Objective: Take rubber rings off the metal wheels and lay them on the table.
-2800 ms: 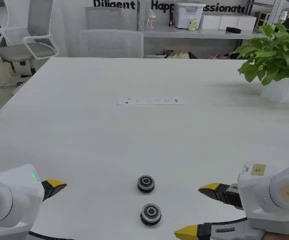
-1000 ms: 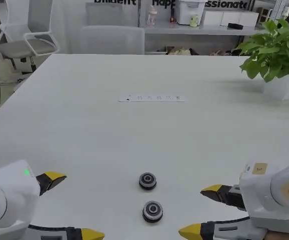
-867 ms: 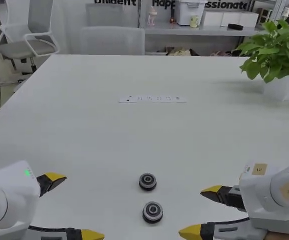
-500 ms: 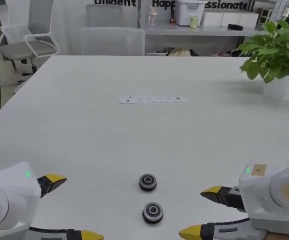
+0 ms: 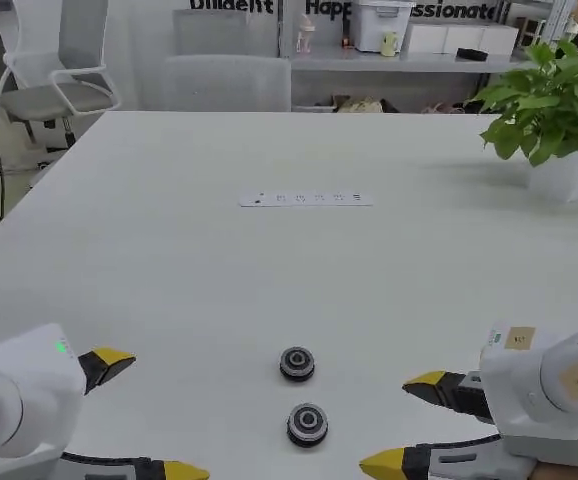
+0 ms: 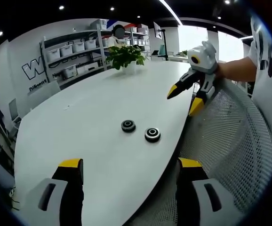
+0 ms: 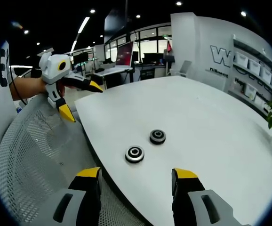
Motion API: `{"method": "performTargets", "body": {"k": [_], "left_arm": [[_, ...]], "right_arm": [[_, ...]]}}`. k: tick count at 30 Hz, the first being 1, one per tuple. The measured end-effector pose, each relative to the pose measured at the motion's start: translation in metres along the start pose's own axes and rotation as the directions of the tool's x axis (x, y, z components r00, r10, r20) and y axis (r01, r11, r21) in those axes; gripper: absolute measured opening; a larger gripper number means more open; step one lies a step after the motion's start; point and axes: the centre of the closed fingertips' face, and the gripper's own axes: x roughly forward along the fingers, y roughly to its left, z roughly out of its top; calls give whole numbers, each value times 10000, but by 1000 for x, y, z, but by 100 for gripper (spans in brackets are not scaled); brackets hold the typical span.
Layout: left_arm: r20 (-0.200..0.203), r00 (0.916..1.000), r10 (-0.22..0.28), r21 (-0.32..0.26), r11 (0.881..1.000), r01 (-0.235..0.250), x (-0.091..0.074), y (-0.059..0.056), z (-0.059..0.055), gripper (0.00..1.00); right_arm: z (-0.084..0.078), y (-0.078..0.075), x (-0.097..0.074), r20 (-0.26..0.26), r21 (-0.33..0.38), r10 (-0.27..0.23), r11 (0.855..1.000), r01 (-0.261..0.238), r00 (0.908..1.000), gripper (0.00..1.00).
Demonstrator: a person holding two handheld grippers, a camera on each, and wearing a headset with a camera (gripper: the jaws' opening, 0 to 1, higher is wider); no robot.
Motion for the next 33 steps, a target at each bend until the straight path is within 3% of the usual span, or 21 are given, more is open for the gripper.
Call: {"method": "performTargets", "body": {"k": [12, 21, 26, 33], "left_arm": [[-83, 9991, -414, -290, 9987, 411, 1, -5, -2, 81], [-305, 9941, -1042, -617, 9928, 1022, 1, -12, -5, 81], [-346, 9938, -1057, -621, 9927, 1035, 2, -6, -4, 80], [-361, 9936, -1069, -505, 9932, 1051, 6, -2, 3, 80]], "right_arm": [[1, 0, 0, 4, -14, 64, 10000, -64, 10000, 61], [5, 0, -2, 187, -46, 222, 9997, -221, 9996, 66], [8, -11, -4, 436, 324, 164, 9993, -178, 9989, 66], [14, -20, -4, 609, 219, 72, 9997, -85, 9981, 65]]}}
